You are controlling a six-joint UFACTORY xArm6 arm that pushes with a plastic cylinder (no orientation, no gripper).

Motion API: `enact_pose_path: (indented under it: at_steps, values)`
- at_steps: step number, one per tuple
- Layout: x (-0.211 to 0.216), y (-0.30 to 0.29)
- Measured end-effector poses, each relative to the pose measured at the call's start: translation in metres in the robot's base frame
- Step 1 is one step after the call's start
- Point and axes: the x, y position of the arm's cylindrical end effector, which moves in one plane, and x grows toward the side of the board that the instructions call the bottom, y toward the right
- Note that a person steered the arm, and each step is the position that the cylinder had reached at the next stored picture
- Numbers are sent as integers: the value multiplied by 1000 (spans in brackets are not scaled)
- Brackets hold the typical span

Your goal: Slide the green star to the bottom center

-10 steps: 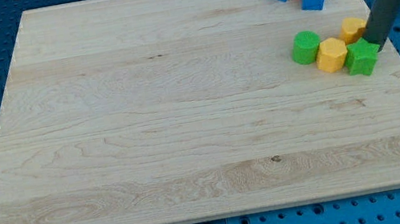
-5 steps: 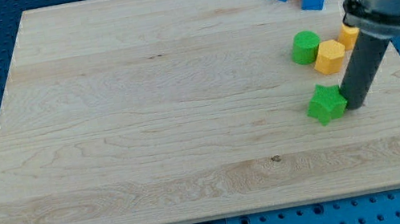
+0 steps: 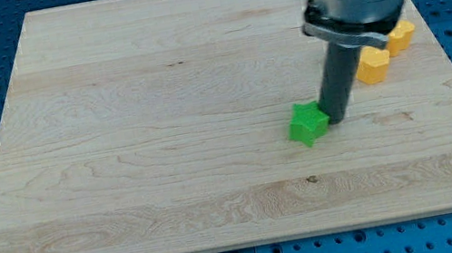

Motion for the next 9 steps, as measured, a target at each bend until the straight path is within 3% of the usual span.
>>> enact_pose_path:
  at_steps: [3, 6, 9]
  values:
    - [-7, -76]
    - [3, -85]
    - [52, -85]
